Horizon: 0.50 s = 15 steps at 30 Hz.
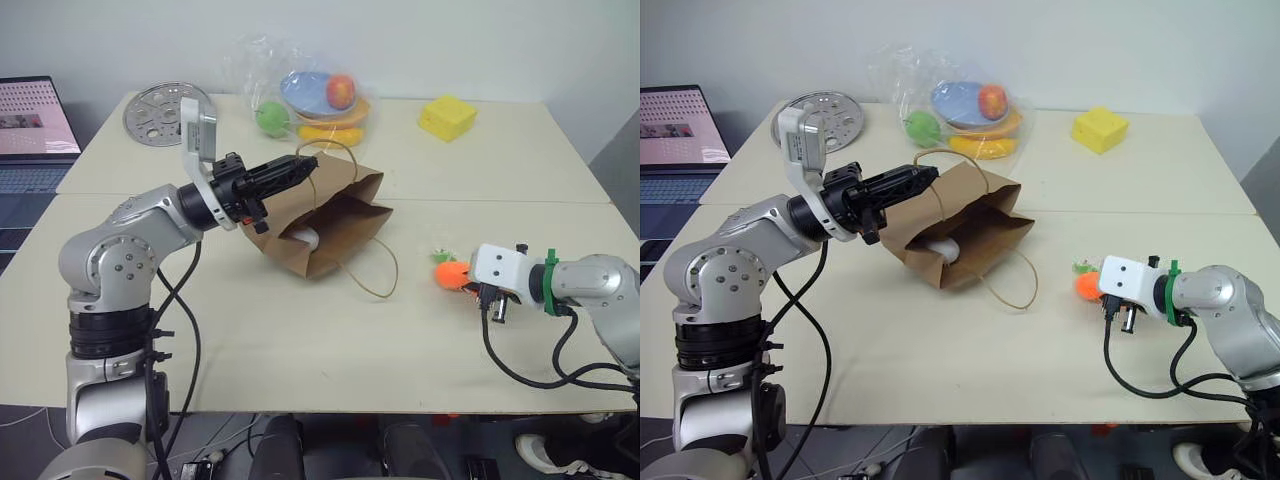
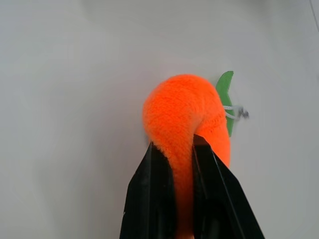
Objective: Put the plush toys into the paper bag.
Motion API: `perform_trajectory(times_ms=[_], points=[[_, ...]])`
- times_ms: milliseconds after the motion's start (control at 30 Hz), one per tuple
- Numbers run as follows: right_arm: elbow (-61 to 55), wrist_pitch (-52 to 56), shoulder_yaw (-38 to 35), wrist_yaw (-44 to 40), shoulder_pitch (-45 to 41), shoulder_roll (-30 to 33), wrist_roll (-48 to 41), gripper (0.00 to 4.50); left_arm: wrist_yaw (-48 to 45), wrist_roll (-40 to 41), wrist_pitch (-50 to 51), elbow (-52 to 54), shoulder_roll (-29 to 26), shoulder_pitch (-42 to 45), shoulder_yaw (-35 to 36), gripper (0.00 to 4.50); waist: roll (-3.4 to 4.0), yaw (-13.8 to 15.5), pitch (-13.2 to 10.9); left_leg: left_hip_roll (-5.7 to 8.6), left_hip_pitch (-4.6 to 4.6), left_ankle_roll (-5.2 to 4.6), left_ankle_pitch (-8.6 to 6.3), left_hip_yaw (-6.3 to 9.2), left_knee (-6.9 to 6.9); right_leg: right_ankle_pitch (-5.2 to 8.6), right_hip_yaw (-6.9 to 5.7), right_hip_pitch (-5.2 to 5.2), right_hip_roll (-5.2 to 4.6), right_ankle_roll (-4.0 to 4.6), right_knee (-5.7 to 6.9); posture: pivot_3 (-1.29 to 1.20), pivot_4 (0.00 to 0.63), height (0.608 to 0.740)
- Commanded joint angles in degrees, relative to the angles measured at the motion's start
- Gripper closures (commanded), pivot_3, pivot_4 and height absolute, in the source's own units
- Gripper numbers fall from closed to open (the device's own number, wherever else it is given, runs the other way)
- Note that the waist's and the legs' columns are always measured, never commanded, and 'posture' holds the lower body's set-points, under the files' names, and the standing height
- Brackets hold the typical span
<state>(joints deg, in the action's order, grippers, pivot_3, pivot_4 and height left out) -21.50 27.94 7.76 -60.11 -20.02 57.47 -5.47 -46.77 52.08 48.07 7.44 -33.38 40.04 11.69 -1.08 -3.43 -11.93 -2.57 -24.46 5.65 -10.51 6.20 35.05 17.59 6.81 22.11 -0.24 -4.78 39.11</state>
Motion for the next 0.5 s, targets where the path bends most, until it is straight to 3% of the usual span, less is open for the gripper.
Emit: perform_trajectory(times_ms=[33, 233, 367, 500], points=[[-7.11, 2.95, -2.84, -3.13, -6.87, -1.18, -6.85, 4.48, -1.4, 1.07, -0.44, 1.79, -1.53, 1.13, 1.39, 4.5, 0.0, -0.09, 0.0, 0.0, 0.02, 0.0, 0.0, 0.0, 0.0, 0.0, 0.0, 0.0, 0.0, 0.0, 0.01, 0.0, 0.15, 0.74], [-4.73, 3.62, 2.64, -1.66, -18.37, -6.23, -5.5, 4.48, -1.87, 1.74, -0.01, 2.4, -2.16, 1.59, 1.22, 4.5, -0.01, 0.48, 0.0, -0.01, 0.02, 0.01, 0.0, 0.04, 0.02, 0.0, -0.05, -0.05, 0.0, 0.0, -0.02, 0.0, 0.15, 0.74], [4.97, 0.51, 12.8, 2.05, -26.48, -16.38, 2.07, 4.48, -1.29, 1.88, -0.19, 3.25, -1.56, 0.91, 1.03, 4.5, -0.02, 0.14, 0.01, -0.01, 0.03, 0.01, 0.0, 0.03, 0.02, -0.01, -0.05, -0.03, 0.0, 0.01, 0.0, 0.0, 0.15, 0.74], [16.37, 0.22, 17.2, 7.85, -33.36, -27.35, 7.33, 4.48, -1.14, 1.94, -0.1, 3.87, -1.26, 0.39, 0.77, 4.5, -0.02, -0.04, 0.0, -0.02, 0.02, 0.01, 0.01, 0.05, 0.0, -0.01, -0.06, 0.04, 0.0, 0.02, 0.11, 0.0, 0.15, 0.74]])
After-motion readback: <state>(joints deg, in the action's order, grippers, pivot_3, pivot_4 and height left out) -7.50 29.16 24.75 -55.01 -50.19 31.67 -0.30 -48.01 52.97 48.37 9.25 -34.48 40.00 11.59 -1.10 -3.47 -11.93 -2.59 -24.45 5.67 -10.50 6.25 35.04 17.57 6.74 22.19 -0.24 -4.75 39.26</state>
